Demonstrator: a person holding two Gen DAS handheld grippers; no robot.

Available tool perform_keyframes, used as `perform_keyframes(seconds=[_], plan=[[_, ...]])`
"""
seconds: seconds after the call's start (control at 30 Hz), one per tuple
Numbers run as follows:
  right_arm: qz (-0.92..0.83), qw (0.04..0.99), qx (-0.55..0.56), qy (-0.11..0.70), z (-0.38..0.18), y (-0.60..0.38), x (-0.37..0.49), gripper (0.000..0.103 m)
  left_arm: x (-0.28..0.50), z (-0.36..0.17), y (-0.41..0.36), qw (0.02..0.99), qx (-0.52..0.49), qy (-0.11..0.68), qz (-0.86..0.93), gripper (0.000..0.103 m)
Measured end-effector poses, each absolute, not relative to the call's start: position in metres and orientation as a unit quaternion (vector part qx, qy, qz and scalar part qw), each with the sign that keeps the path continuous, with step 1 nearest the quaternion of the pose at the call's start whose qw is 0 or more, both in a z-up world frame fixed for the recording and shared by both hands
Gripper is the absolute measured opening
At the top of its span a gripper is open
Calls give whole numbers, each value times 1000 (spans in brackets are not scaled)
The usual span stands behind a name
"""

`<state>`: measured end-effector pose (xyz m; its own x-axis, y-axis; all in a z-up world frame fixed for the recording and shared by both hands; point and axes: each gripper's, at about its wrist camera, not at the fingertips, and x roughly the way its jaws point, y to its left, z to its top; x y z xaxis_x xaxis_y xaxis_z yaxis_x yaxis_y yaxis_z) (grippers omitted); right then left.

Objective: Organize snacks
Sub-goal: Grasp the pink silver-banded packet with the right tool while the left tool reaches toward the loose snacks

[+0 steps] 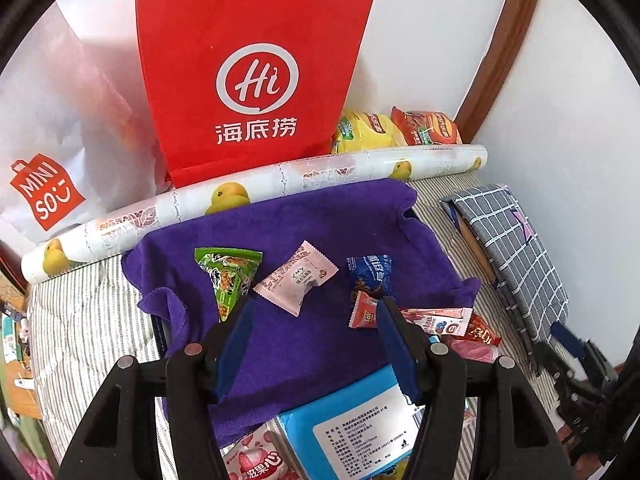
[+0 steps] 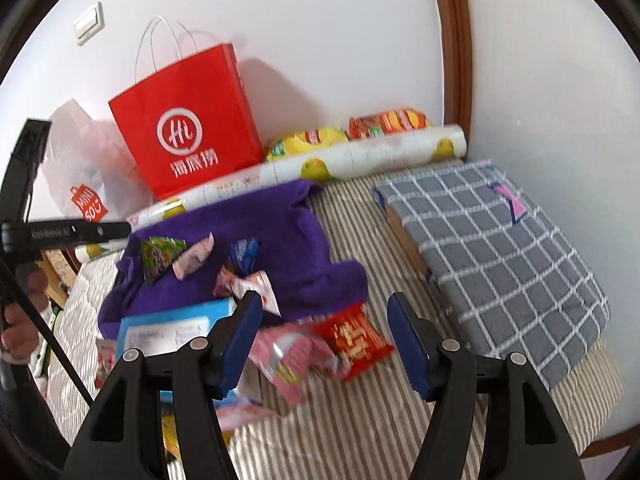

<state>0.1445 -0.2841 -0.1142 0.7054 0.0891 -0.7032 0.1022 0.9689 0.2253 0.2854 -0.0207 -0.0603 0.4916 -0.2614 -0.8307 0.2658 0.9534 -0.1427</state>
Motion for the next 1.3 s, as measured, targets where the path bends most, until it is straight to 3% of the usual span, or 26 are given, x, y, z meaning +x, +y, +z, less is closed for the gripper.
perform_keyframes(seconds=[0.6, 0.67, 0.8, 1.3], plan=[[86, 877, 164, 444, -181, -264, 176, 64, 223, -73, 24, 863, -21, 492, -113, 60], [96, 873, 176, 445, -186, -266, 176, 52, 215, -78, 37, 863, -29, 495, -101, 60], [97, 878, 178, 433, -184, -269, 167, 46, 199, -88, 59, 861, -51, 499, -86, 60], [87, 909, 142, 383, -144, -277, 90, 46, 186, -150, 48, 839, -43, 538, -72, 60]])
